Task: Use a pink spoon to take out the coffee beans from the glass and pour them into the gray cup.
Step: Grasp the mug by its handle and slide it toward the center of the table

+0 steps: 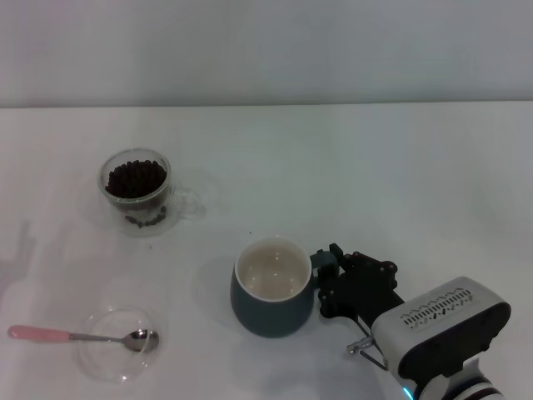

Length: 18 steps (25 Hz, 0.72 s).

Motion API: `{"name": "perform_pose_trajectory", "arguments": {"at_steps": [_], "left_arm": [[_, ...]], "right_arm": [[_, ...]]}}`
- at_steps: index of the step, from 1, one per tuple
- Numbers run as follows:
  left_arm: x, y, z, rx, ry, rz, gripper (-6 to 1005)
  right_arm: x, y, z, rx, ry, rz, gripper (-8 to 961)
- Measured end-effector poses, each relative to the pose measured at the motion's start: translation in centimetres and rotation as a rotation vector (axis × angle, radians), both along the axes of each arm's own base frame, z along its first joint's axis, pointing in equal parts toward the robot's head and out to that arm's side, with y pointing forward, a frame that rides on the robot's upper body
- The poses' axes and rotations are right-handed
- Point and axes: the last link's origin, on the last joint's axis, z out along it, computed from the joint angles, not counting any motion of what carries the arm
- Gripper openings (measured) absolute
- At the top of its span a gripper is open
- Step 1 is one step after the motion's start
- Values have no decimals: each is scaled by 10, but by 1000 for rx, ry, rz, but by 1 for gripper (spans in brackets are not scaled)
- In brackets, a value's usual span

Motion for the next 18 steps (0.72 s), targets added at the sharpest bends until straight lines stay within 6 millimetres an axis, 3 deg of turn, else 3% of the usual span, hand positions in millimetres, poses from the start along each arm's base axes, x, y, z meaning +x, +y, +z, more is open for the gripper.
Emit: {"name": "perform_pose_trajectory", "arguments": {"at_steps": [13, 18], "left_arm": [[-3, -5, 1, 10, -3, 13, 771], [-5, -7, 2, 13, -3, 16, 771]], "right_arm": [[5, 0, 0, -14, 4, 0, 131], [7, -1, 0, -17, 29, -17, 265]]}}
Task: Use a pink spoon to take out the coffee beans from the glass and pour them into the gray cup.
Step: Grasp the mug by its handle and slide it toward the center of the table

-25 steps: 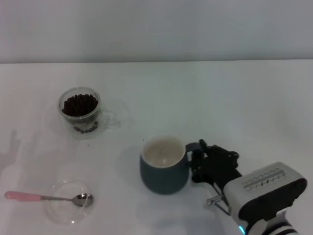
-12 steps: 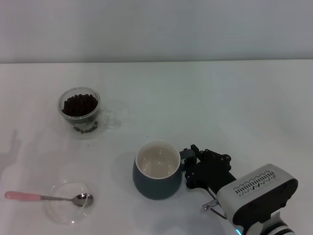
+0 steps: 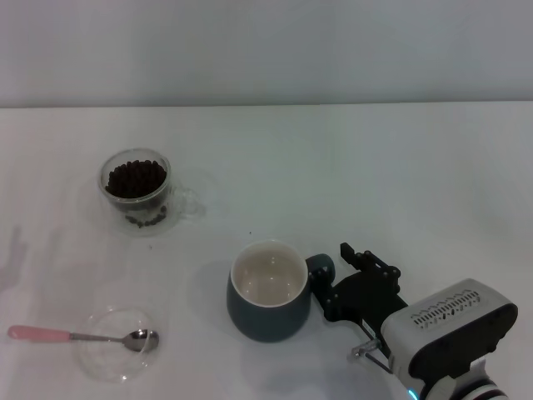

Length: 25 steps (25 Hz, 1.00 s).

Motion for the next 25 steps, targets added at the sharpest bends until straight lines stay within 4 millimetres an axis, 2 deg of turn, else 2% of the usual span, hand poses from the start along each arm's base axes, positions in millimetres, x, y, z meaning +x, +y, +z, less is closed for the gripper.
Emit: {"name": "perform_pose_trajectory", "arguments": {"at_steps": [6, 11, 17, 25], "left_arm": [[-2, -3, 0, 3, 1, 6, 771], [-4, -5, 2, 6, 7, 10, 772], [-4, -5, 3, 7, 10, 11, 771], [-4, -4, 4, 10, 10, 9, 770]], "right_arm": [[2, -4, 0, -2, 22, -10, 504], [4, -6, 1, -17, 72, -18, 756], [6, -9, 4, -29, 159, 22, 784], [19, -16, 18, -42, 292, 51, 785]]}}
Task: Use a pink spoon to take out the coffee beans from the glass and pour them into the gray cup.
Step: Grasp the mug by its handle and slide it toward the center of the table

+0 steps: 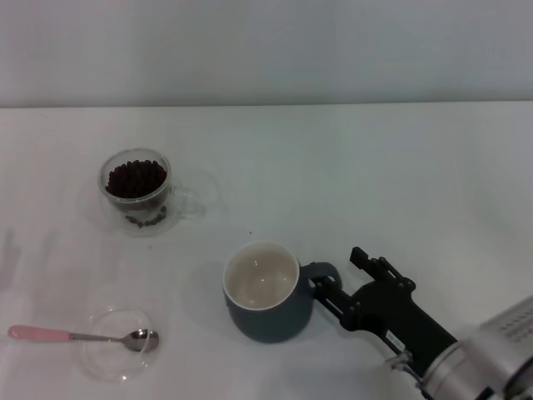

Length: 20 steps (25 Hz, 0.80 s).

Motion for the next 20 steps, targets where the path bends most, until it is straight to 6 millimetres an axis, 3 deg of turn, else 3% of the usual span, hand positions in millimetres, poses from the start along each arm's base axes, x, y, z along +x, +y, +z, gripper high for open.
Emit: {"name": "perform_pose_trajectory", "arguments": {"at_steps": [8, 20], "left_arm": [[1, 1, 0, 0, 0, -3, 771], [1, 2, -1, 1, -2, -3, 772]], "right_arm": [[11, -6, 8, -17, 56, 29, 776], [11, 2, -2, -66, 14, 28, 774]]}}
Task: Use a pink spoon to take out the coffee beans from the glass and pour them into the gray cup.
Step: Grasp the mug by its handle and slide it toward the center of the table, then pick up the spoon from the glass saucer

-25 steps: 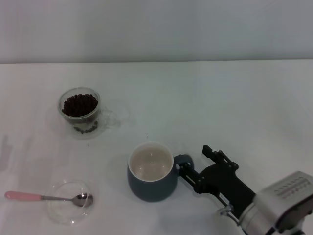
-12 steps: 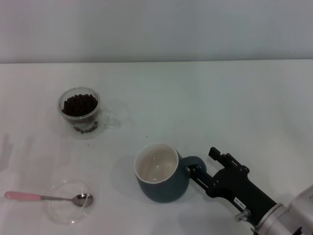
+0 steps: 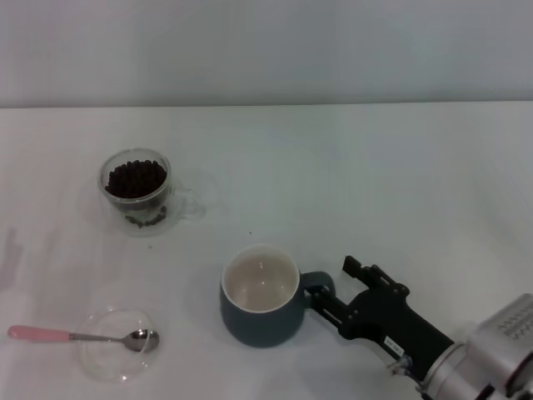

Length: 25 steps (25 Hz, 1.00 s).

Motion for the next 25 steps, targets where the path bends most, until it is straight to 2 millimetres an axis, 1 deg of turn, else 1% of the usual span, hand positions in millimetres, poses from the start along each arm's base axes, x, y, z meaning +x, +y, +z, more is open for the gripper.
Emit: {"name": "perform_pose_trajectory", "arguments": {"at_steps": [4, 9, 17, 20, 22, 25], "left_arm": [[0, 0, 0, 0, 0, 0, 772], [0, 0, 0, 2, 0, -3, 770], [1, -1, 1, 7, 0, -6, 769], [0, -2, 1, 7, 0, -5, 769], [0, -2, 1, 8, 0, -2, 769], [-3, -5, 1, 10, 0, 8, 769]], "right_arm": [[0, 0, -3, -37, -3, 9, 774], [8, -4, 0, -112, 23, 15, 773], [17, -15, 13, -182, 103, 74, 773], [26, -19, 22, -215, 121, 82, 773], [32, -22, 32, -206, 142, 94, 771], [42, -25, 52, -139, 178, 113, 769]]}}
